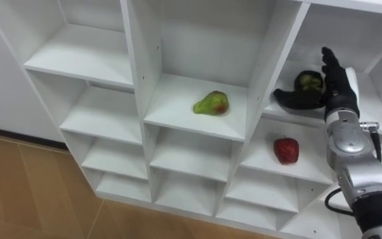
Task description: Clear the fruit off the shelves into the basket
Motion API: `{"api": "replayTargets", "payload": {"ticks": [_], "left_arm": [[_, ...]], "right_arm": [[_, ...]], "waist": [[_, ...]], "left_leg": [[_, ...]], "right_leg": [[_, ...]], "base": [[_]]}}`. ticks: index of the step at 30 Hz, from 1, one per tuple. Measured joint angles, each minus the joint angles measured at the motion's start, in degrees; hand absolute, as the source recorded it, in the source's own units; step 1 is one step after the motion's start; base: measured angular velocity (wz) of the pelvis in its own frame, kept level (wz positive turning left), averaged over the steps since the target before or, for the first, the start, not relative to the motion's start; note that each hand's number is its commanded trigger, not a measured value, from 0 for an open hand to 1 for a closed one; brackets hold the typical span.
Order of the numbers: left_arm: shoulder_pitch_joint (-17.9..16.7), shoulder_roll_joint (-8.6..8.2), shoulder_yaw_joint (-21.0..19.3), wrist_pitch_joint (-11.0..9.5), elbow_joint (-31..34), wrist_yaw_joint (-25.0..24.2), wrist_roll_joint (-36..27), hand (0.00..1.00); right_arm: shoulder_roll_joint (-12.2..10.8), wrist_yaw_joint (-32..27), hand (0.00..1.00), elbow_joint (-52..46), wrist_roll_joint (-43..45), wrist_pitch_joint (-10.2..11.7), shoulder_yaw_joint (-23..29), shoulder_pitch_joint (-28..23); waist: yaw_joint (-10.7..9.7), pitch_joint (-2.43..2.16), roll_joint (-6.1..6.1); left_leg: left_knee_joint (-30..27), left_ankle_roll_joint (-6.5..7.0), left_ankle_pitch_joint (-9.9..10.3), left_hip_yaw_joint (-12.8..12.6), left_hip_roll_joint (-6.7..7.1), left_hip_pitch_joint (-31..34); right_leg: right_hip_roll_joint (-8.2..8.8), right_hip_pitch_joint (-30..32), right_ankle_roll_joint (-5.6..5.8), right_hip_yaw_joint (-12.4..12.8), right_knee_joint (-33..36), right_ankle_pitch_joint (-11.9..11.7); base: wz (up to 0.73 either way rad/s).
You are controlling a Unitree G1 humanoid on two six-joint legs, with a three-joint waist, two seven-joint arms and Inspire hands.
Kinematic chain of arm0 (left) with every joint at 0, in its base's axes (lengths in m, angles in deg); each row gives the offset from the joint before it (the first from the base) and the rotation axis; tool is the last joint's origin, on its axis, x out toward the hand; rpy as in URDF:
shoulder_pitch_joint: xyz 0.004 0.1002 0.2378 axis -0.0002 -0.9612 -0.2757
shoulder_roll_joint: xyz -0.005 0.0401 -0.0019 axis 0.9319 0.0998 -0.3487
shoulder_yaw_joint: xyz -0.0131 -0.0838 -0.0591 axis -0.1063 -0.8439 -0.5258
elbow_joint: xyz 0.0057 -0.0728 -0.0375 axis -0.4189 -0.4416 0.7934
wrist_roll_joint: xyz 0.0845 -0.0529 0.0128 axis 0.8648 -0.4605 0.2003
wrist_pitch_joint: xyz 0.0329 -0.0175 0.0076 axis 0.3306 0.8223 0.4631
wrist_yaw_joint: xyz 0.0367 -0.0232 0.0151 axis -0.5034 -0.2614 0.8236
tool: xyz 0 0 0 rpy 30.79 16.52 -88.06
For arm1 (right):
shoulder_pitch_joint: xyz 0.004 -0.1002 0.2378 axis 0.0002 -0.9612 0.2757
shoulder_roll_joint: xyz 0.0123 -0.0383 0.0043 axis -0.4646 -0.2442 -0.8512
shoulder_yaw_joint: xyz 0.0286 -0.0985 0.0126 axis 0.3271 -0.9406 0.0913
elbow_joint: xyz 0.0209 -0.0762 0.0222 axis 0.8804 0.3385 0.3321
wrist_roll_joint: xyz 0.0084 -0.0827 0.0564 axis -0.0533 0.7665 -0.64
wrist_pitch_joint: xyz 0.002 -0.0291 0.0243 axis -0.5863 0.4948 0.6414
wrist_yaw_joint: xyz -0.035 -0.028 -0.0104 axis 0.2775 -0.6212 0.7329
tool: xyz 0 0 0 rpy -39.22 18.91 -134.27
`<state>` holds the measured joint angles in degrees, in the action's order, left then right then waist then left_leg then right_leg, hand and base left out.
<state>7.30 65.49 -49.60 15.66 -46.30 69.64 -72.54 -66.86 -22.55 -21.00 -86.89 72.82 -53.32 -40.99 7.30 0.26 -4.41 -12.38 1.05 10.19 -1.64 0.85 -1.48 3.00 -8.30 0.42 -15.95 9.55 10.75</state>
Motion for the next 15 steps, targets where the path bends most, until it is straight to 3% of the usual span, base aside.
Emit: {"api": "replayTargets", "payload": {"ticks": [6, 7, 9, 15], "left_arm": [[-0.11, -0.05, 0.03, 0.0, -0.06, 0.04, -0.05, 1.0], [-0.11, -0.06, 0.03, 0.02, -0.06, 0.04, -0.05, 1.0], [-0.09, -0.06, 0.03, 0.07, -0.07, 0.02, -0.04, 1.0], [-0.44, -0.04, 0.11, 0.11, -0.08, -0.41, 0.06, 1.0]], "right_arm": [[0.62, 0.01, 0.0, 2.67, 0.02, 0.85, 0.0, 0.19], [0.64, 0.01, 0.14, 2.84, 0.01, 0.95, 0.01, 0.21], [0.7, 0.01, 1.0, 3.44, 0.01, 1.06, 0.01, 0.58], [1.27, -0.16, 1.0, 5.37, 0.75, 2.19, 0.04, 1.16]], "waist": [[0.14, 0.04, 0.05], [0.18, 0.04, 0.06], [0.16, 0.04, 0.06], [0.08, 0.15, 0.24]], "left_leg": [[-0.19, -0.04, -0.03, -0.07, -0.04, -0.01], [-0.27, -0.04, -0.03, -0.02, -0.04, 0.03], [-0.38, -0.04, -0.03, 0.13, -0.02, 0.15], [-0.42, -0.04, -0.03, 0.23, 0.02, 0.14]], "right_leg": [[-0.03, -0.08, 0.0, 0.15, 0.04, 0.0], [-0.03, -0.09, 0.0, 0.13, 0.04, 0.0], [-0.02, -0.08, -0.01, 0.02, 0.04, 0.0], [-0.02, -0.17, -0.01, -0.06, 0.04, -0.01]], "base": [[0.0], [0.0], [0.0], [0.0]]}}
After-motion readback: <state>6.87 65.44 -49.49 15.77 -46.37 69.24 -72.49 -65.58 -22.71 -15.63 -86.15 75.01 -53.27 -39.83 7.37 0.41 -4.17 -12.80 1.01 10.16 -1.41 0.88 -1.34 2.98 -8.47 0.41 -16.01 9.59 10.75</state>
